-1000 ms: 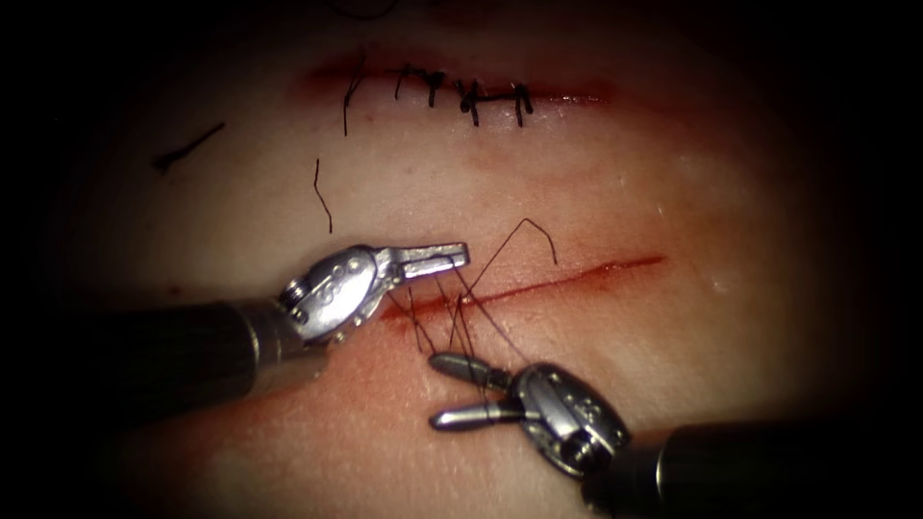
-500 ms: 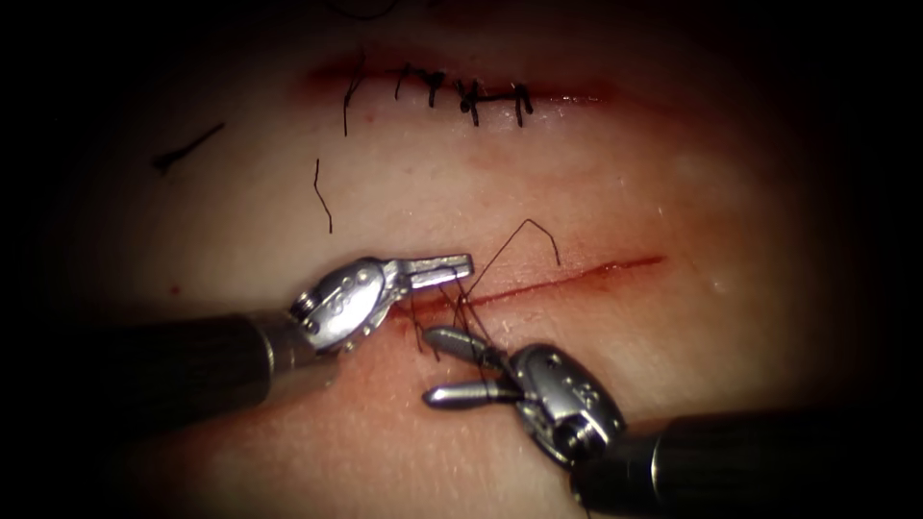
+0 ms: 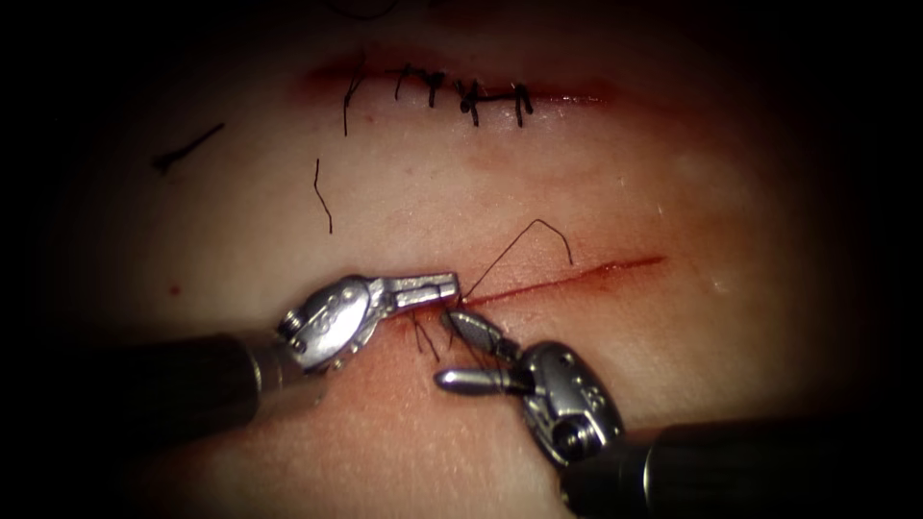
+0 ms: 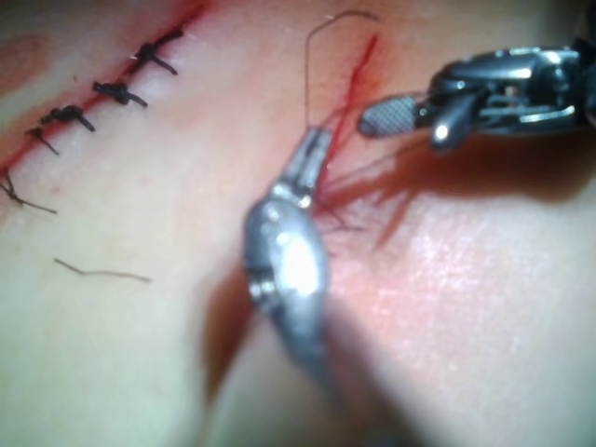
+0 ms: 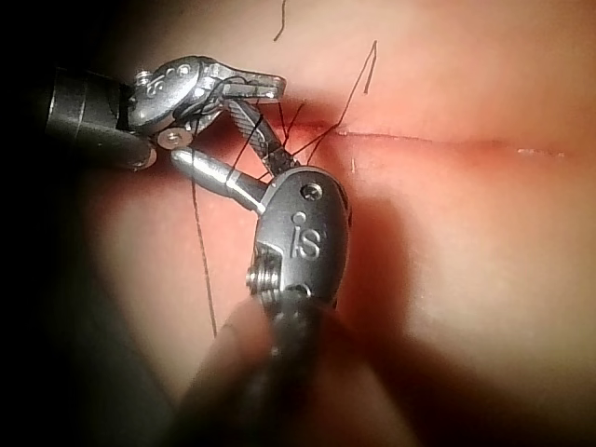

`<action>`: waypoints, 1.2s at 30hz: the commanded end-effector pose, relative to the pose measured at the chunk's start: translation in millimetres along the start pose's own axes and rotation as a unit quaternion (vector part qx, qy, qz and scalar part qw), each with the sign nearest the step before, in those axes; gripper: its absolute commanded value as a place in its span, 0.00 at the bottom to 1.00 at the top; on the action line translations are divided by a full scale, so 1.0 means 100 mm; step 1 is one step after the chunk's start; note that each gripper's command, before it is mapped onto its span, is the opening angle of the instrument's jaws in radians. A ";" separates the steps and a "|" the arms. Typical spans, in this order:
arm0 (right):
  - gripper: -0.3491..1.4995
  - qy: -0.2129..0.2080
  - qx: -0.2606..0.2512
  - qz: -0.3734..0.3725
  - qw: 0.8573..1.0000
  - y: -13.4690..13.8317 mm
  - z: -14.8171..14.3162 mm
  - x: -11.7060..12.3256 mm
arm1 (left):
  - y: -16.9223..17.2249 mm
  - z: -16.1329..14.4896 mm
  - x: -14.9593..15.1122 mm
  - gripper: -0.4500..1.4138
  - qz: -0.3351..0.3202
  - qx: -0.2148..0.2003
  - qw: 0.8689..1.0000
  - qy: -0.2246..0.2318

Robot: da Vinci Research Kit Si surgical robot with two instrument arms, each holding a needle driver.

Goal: Wound Closure

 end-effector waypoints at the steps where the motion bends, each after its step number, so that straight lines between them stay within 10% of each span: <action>1: 0.58 0.000 -0.003 0.002 1.000 0.000 -0.001 -0.009 | 0.001 0.005 -0.009 0.00 -0.001 0.000 1.000 0.001; 36: 0.61 0.048 -0.108 0.125 0.985 0.017 -0.004 0.003 | 0.014 0.018 -0.021 0.00 0.002 -0.060 0.996 0.066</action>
